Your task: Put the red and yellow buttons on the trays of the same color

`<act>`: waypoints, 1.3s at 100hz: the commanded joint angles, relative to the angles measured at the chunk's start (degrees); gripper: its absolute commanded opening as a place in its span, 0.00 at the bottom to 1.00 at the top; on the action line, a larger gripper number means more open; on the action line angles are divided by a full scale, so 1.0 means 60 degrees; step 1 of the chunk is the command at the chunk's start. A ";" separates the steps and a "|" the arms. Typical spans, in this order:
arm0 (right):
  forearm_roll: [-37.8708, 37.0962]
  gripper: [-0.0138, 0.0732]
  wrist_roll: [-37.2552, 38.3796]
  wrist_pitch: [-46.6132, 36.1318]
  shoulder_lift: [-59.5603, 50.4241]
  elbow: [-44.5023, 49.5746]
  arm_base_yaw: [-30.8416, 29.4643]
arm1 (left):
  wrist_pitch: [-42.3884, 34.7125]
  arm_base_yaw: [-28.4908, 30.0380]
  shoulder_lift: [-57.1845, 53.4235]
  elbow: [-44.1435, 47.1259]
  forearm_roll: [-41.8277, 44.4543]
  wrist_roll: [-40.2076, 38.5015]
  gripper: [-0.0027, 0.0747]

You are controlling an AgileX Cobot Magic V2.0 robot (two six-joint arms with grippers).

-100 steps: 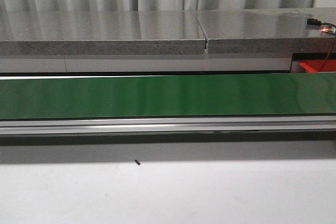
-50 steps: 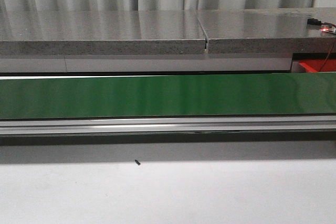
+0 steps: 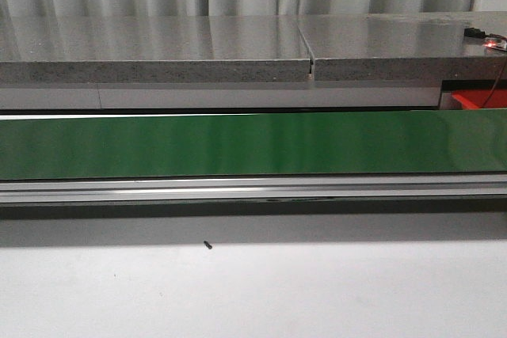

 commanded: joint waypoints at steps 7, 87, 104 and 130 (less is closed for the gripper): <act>0.0143 0.05 -0.0076 -0.0568 -0.0006 -0.0226 0.0020 | -0.0376 0.0094 -0.0015 -0.0304 -0.0113 -0.0114 0.83; 0.0143 0.05 -0.0076 -0.0555 -0.0006 -0.0226 0.0020 | -0.1525 0.0094 0.1096 -0.0506 -0.0182 -0.0235 0.51; 0.0143 0.05 -0.0076 -0.0555 -0.0006 -0.0226 0.0020 | -0.1525 0.0094 0.1096 -0.0506 -0.0182 -0.0235 0.36; 0.0143 0.05 -0.0076 -0.0555 -0.0006 -0.0226 0.0020 | -0.1506 0.0094 0.0942 -0.0506 -0.0182 0.0061 0.33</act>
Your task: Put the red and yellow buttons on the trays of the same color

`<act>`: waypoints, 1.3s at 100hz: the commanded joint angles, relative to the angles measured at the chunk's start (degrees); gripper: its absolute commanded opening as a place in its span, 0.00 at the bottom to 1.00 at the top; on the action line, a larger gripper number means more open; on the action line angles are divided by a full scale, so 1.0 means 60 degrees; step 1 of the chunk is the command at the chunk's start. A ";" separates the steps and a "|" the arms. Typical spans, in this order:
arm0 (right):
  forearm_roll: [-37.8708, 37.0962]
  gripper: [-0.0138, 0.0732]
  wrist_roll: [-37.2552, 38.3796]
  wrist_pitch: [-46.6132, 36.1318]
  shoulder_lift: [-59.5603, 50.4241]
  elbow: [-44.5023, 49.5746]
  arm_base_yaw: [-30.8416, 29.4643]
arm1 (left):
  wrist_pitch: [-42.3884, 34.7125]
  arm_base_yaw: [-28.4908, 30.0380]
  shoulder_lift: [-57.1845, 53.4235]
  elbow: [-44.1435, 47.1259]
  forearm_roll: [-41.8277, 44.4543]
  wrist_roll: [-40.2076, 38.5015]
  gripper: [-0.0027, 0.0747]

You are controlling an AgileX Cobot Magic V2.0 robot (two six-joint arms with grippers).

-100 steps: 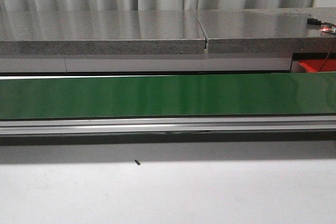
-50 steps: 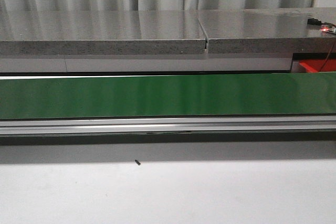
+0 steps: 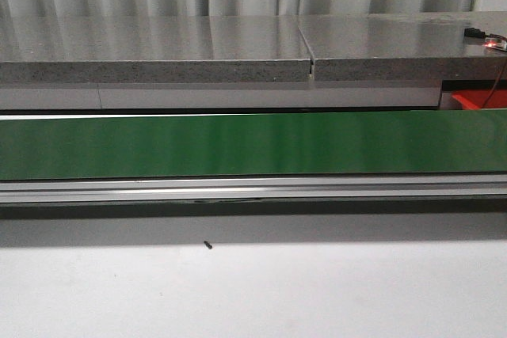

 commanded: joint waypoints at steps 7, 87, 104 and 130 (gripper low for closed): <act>0.0143 0.05 -0.0076 -0.0571 -0.0006 -0.0226 0.0020 | -0.0146 0.0067 -0.0834 -0.0280 -0.0167 0.0133 0.33; 0.0143 0.05 -0.0076 -0.0585 -0.0006 -0.0226 0.0020 | 0.0045 -0.2089 -0.3550 -0.0196 -0.1214 0.0998 0.33; 0.0143 0.05 -0.0076 -0.0585 -0.0006 -0.0226 0.0020 | -0.0245 -0.2995 -0.3374 -0.0155 -0.1062 0.0870 0.33; 0.0150 0.05 -0.0076 -0.0582 -0.0006 -0.0226 0.0020 | -0.0119 -0.3611 -0.2856 -0.0155 -0.0970 0.0870 0.33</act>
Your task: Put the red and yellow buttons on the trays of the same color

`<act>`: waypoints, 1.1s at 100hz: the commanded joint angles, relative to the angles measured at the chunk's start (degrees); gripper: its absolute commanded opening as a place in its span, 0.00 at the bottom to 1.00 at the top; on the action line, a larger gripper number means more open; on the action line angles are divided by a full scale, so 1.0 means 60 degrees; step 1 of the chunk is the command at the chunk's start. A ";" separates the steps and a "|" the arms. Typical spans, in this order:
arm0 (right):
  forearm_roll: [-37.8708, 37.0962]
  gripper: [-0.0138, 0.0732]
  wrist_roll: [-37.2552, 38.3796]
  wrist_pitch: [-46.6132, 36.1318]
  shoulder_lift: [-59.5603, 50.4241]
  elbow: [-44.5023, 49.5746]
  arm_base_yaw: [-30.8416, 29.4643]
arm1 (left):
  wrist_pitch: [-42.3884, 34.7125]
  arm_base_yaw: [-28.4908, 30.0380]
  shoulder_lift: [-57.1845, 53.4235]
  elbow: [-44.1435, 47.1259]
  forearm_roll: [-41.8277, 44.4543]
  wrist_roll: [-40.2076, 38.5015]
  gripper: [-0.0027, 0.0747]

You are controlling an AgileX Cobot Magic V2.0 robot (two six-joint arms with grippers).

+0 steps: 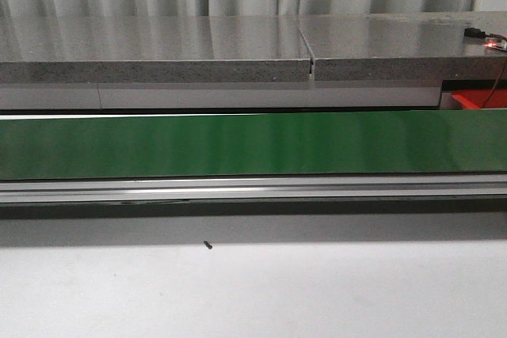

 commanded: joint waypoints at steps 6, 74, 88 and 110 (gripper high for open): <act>0.0143 0.05 -0.0076 -0.0586 -0.0006 -0.0226 0.0020 | -0.0206 -0.0136 -0.0121 -0.0261 -0.0104 -0.0076 0.33; 0.0143 0.05 -0.0076 -0.0586 -0.0006 -0.0226 0.0020 | -0.0022 -0.0136 -0.0249 -0.0295 -0.1068 0.0456 0.74; 0.0143 0.05 -0.0076 -0.0586 -0.0006 -0.0226 0.0020 | -0.0176 0.0094 -0.0615 -0.0370 -0.1031 0.0456 0.74; 0.0143 0.05 -0.0076 -0.0586 -0.0006 -0.0226 0.0020 | -0.0221 0.1237 -0.0602 -0.0437 -0.0794 -0.0020 0.74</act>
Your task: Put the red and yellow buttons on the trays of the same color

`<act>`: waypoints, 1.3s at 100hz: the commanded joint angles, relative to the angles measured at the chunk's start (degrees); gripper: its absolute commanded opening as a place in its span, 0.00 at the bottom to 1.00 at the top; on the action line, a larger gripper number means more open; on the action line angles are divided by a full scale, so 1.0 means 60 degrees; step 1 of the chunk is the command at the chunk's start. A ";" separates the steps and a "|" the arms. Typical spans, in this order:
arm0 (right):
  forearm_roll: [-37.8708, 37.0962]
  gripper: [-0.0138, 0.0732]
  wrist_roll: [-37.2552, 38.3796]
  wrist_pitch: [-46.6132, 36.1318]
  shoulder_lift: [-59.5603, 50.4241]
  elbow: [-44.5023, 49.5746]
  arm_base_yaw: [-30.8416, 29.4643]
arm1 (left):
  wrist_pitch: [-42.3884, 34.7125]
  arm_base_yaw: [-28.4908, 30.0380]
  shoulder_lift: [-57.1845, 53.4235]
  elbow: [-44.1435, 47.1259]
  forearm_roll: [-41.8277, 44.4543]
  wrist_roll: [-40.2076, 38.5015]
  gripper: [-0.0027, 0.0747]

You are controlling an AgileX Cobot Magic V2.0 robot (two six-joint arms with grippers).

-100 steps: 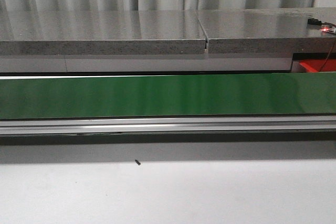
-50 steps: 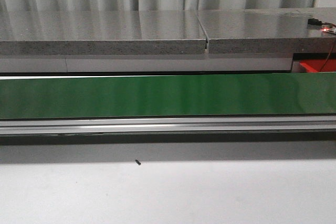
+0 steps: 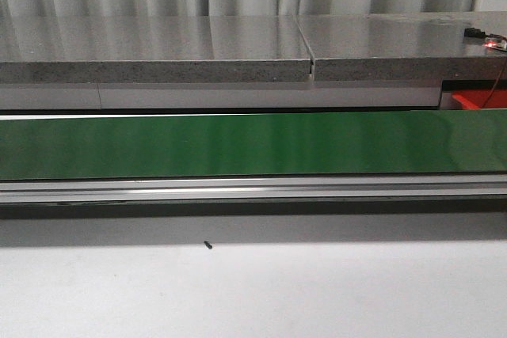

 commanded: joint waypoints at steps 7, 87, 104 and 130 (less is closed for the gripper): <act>0.0128 0.05 -0.0076 -0.0586 -0.0006 -0.0226 0.0020 | -0.0274 0.0813 -0.0182 -0.0300 0.0111 -0.0636 0.74; 0.0128 0.05 -0.0076 -0.0578 -0.0006 -0.0226 0.0020 | -0.0810 0.1200 0.2326 -0.0354 0.0711 -0.0636 0.74; 0.0128 0.05 -0.0076 -0.0578 -0.0006 -0.0226 0.0020 | -0.1018 0.1200 0.2539 -0.0354 0.0731 -0.0636 0.74; 0.0128 0.05 -0.0076 -0.0578 -0.0006 -0.0226 0.0020 | -0.1160 0.1200 0.2698 -0.0354 0.0731 -0.0636 0.54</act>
